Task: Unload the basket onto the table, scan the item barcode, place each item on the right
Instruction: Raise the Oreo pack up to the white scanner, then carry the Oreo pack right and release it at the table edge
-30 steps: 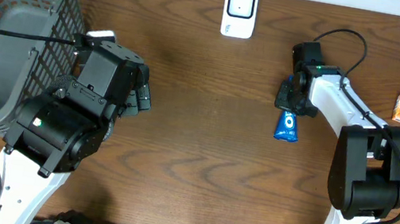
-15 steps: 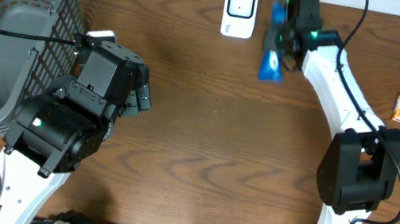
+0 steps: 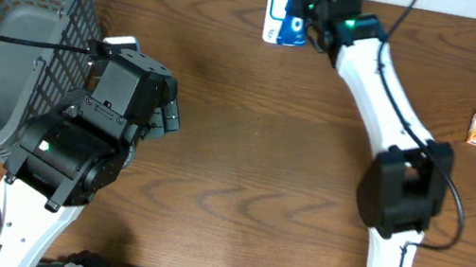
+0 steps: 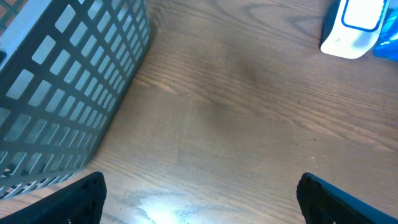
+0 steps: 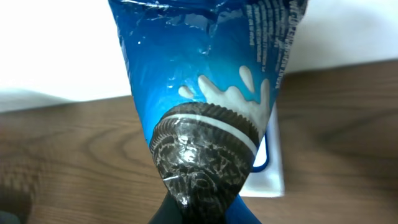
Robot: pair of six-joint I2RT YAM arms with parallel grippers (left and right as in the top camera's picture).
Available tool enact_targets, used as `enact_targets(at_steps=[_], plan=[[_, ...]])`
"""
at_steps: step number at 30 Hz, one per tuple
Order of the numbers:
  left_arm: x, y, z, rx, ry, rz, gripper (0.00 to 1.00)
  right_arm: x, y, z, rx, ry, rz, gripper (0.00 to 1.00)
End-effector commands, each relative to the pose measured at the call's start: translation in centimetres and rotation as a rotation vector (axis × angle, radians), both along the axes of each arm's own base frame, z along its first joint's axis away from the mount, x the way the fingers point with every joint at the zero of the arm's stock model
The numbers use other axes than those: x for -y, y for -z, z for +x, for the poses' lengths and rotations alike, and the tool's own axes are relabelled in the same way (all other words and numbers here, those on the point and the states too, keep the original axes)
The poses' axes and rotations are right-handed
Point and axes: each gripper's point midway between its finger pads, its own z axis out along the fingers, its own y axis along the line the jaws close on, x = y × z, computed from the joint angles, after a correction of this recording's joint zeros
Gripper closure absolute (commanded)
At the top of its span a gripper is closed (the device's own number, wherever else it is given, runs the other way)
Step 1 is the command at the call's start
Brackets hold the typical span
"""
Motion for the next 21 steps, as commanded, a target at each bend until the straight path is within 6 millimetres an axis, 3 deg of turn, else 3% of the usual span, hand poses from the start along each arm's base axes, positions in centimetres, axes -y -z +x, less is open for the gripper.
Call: enact_targets(at_steps=[1, 3, 8, 14, 17, 21], plan=[[-0.3, -0.2, 0.1, 0.005, -0.005, 0.013, 0.02, -2.1, 2.7, 1.0, -0.039, -0.011, 0.048, 0.99], [-0.3, -0.2, 0.1, 0.005, -0.005, 0.013, 0.02, -2.5, 3.3, 1.7, -0.039, -0.001, 0.063, 0.99], [-0.3, -0.2, 0.1, 0.005, -0.005, 0.013, 0.02, -1.5, 2.6, 2.2, -0.03, 0.021, 0.059, 0.99], [-0.3, -0.2, 0.1, 0.004, -0.005, 0.013, 0.02, 1.4, 1.4, 2.6, -0.057, 0.064, 0.049, 0.99], [-0.3, -0.2, 0.1, 0.005, -0.005, 0.013, 0.02, 6.2, -1.4, 2.7, -0.074, 0.136, 0.045, 0.99], [-0.3, -0.2, 0.1, 0.005, -0.005, 0.013, 0.02, 13.3, -3.5, 1.9, -0.124, 0.229, 0.012, 0.99]])
